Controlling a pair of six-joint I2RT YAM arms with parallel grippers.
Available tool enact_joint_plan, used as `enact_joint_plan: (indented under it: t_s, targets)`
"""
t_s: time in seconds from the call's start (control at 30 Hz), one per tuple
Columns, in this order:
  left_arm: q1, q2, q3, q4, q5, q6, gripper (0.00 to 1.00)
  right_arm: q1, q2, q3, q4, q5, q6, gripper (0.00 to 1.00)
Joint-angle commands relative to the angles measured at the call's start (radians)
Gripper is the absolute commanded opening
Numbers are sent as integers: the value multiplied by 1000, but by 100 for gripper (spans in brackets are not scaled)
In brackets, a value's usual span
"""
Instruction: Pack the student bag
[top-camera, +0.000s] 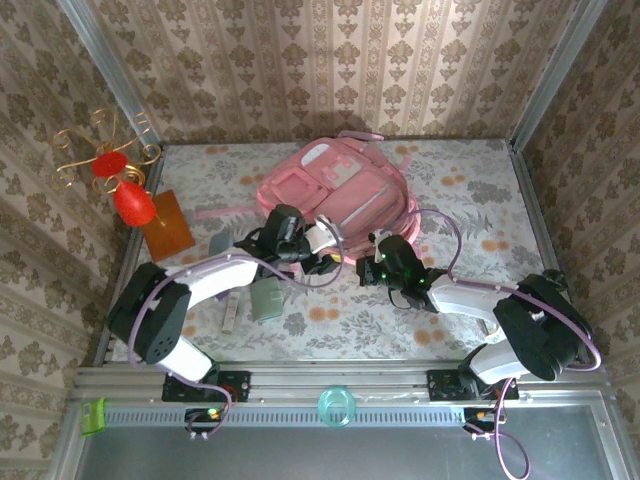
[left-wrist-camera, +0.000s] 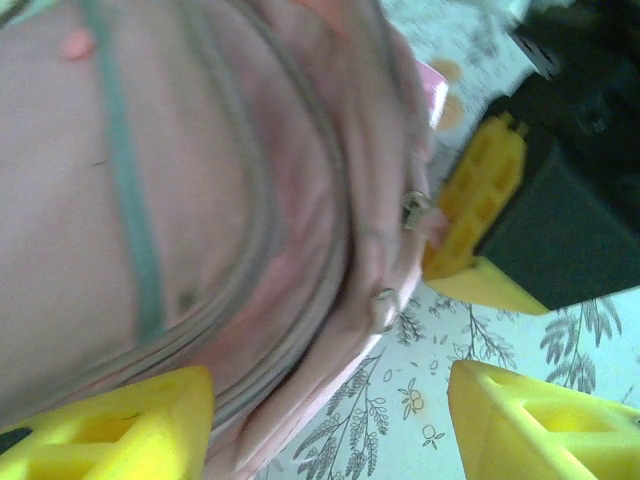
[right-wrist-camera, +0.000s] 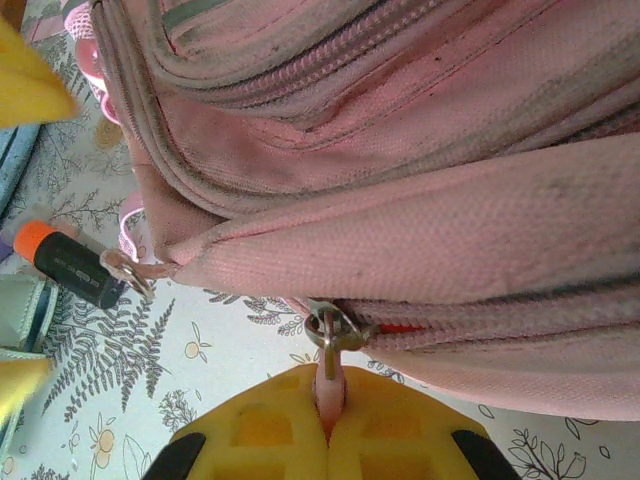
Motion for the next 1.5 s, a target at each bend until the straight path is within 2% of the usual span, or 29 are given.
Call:
enact_joint_plan:
  t_s: [0.0, 0.17, 0.27, 0.4, 0.5, 0.53, 0.7, 0.97, 1.2, 1.33, 1.4, 1.47]
  targets:
    - [-18, 62, 84, -47, 30, 202, 62, 9, -32, 23, 28, -36, -2, 0]
    - [-35, 140, 139, -62, 9, 241, 56, 10, -77, 16, 35, -31, 0, 0]
    - [-41, 172, 181, -73, 7, 245, 49, 13, -80, 17, 34, -42, -1, 0]
    - [-44, 191, 203, -87, -23, 273, 25, 15, -93, 20, -1, -32, -5, 0]
    - [-35, 180, 193, -104, -34, 300, 3, 14, -120, 29, -96, 31, -9, 0]
    - [-30, 174, 189, -110, -32, 307, 0, 12, -129, 37, -142, 57, -15, 0]
    - [4, 133, 166, -138, -8, 340, 0, -7, -184, 40, -295, 169, -22, 0]
    - [65, 88, 142, -201, 16, 413, 0, -69, -240, 63, -426, 245, -34, 0]
    - [136, 25, 91, -198, 73, 418, 0, -179, -221, 114, -501, 205, -64, 0]
    - [175, 4, 73, -194, 61, 397, 0, -191, -235, 109, -442, 93, -75, 0]
    - [179, 0, 76, -201, 43, 379, 11, -184, -240, 96, -388, 17, -63, 0]
    - [176, -6, 83, -215, 51, 342, 30, -158, -243, 85, -337, -18, -58, 0]
